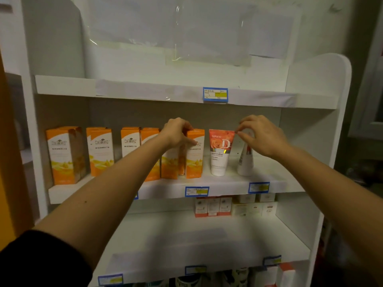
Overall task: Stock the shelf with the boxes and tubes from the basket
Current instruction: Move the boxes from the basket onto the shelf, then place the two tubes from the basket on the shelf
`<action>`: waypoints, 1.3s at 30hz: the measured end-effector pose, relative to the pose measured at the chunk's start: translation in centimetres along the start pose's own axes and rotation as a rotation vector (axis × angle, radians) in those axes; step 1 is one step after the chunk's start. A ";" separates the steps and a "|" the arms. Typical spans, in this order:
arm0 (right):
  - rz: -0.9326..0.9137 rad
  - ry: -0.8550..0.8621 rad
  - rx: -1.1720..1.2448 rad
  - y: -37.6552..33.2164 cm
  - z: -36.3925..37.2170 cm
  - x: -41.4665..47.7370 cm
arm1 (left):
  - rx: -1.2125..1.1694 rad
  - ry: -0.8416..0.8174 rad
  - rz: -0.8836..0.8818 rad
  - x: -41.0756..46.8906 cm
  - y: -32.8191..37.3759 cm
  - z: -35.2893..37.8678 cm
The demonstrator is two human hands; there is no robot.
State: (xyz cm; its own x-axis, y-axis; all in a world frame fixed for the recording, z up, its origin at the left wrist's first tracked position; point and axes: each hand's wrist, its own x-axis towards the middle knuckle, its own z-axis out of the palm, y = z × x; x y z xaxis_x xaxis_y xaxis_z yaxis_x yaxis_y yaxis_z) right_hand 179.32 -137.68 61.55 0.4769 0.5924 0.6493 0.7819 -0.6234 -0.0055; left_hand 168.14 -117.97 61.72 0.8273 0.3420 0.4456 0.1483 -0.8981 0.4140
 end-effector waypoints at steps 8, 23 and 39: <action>0.001 -0.070 0.009 -0.2 0.1 -1.0 | 0.374 0.049 0.097 0.0 0.0 0.8; -0.080 -0.062 0.288 -5.0 9.0 -12.3 | 0.428 0.115 0.369 -14.1 -6.6 4.1; -0.001 -0.995 0.404 -14.2 37.3 -38.9 | 0.337 -0.761 -0.169 -36.7 -26.1 30.8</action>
State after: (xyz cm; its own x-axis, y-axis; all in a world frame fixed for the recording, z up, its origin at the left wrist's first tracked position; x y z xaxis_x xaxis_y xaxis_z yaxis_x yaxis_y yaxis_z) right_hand 164.69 -132.83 7.97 0.4463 0.8560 -0.2607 0.7703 -0.5158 -0.3750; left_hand 150.58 -115.59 10.16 0.9008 0.3082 -0.3060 0.3562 -0.9273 0.1148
